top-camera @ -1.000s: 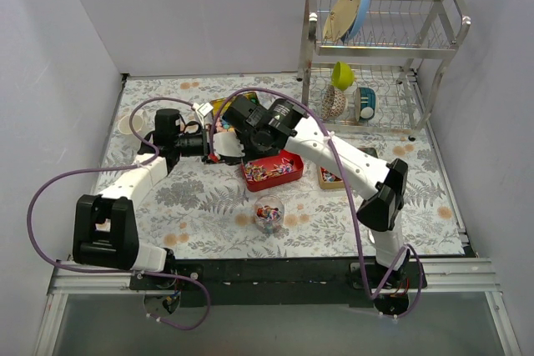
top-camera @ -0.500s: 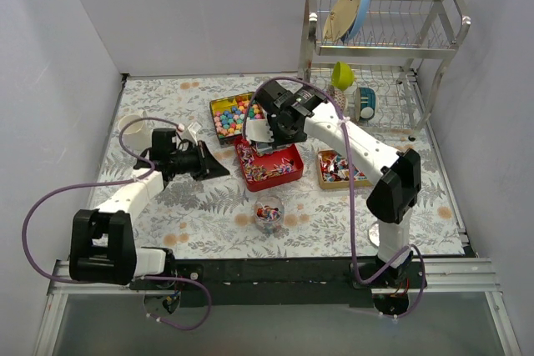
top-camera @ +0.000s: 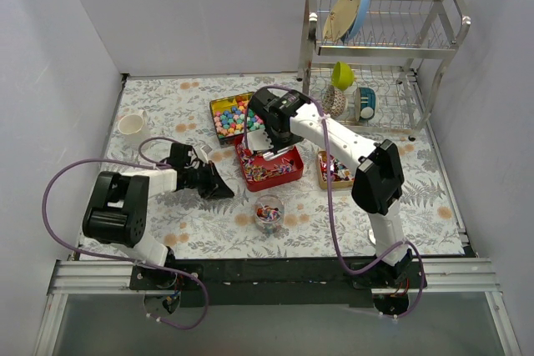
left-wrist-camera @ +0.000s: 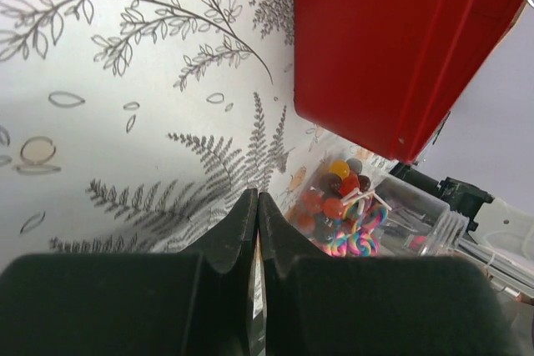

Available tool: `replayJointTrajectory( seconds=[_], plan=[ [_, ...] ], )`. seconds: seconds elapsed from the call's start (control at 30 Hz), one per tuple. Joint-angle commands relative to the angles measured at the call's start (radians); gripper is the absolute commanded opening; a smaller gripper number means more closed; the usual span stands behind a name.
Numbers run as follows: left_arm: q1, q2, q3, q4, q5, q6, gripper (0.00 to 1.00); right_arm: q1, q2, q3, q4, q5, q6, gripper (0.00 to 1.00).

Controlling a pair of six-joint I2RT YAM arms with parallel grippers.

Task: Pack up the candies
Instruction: Scoop the fake candies from the storage box.

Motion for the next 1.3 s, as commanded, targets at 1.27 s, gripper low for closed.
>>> replayJointTrajectory(
  seconds=[1.27],
  plan=[
    [-0.116,0.26,0.134,0.261,0.107,-0.111,0.0,0.163,0.088,-0.173,0.153,-0.065,-0.284,0.01]
  ],
)
